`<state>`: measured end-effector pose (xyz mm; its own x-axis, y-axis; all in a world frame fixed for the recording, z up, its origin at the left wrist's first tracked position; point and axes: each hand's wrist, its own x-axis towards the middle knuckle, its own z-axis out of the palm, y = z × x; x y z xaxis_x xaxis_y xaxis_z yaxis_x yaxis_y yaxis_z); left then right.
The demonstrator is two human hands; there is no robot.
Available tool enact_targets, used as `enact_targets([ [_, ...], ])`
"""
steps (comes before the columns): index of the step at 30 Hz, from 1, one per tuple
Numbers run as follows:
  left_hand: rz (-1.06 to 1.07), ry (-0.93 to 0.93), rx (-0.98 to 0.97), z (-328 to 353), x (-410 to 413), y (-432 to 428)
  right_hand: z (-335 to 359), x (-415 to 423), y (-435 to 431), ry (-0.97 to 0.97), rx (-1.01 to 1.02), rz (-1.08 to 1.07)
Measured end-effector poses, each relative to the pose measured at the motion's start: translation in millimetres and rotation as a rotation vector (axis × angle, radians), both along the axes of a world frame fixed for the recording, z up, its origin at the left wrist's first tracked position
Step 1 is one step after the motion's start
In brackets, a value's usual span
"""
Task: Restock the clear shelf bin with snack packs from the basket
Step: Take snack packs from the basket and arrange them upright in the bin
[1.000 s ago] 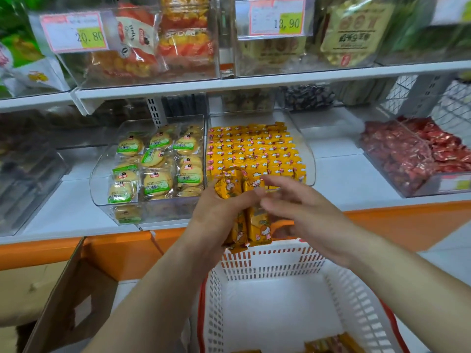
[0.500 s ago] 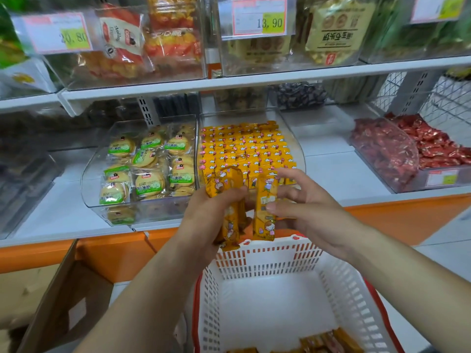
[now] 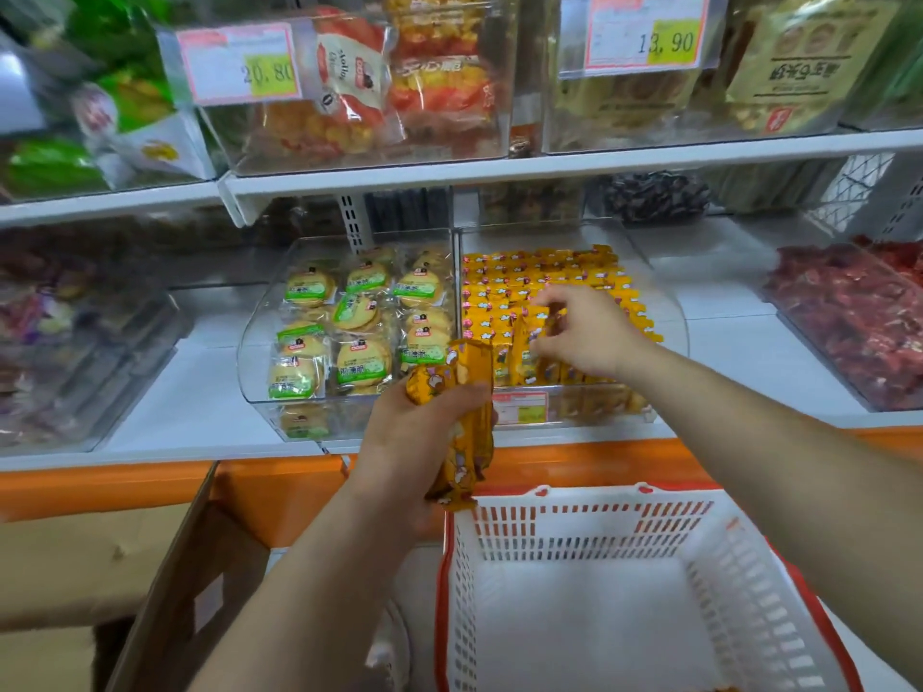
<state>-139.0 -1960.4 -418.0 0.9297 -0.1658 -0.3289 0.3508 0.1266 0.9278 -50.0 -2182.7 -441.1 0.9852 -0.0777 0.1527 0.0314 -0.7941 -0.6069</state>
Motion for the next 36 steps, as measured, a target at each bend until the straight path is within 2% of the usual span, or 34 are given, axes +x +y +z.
enact_targets([
  [3,0.016,0.006,-0.006,1.0,2.1,3.6,-9.4,13.1,3.0,0.074,-0.208,0.013],
  [10,-0.011,0.01,0.013,3.4,4.3,-2.6,-5.8,7.5,1.9,0.12,-0.361,0.039],
  [12,-0.011,0.015,0.02,2.8,3.7,-5.1,5.3,-8.4,-3.0,0.046,-0.242,0.007],
  [15,-0.032,-0.004,0.055,-0.2,2.1,-12.5,19.6,-46.8,-7.4,-0.075,0.146,0.003],
  [17,-0.052,-0.019,0.09,-2.7,-1.9,-20.0,24.6,-79.0,-4.9,0.032,0.487,0.096],
  [19,-0.09,-0.031,0.107,-5.3,-8.0,-28.5,25.4,-106.2,1.7,0.182,0.738,0.196],
  [21,-0.146,-0.053,0.117,-7.0,-13.6,-36.4,21.5,-119.4,5.4,0.222,0.79,0.227],
  [24,-0.222,-0.08,0.107,-7.4,-19.1,-43.5,20.6,-124.0,4.7,0.184,0.742,0.176],
  [28,-0.312,-0.101,0.065,-6.3,-22.9,-48.3,25.2,-125.9,-6.7,0.228,0.757,0.171],
  [33,-0.302,-0.044,0.02,-3.4,-20.3,-48.2,27.9,-126.2,-31.9,0.187,1.092,0.137],
  [36,-0.296,-0.052,0.076,-4.3,-19.0,-47.0,28.6,-127.9,-41.7,0.129,1.129,0.1],
])
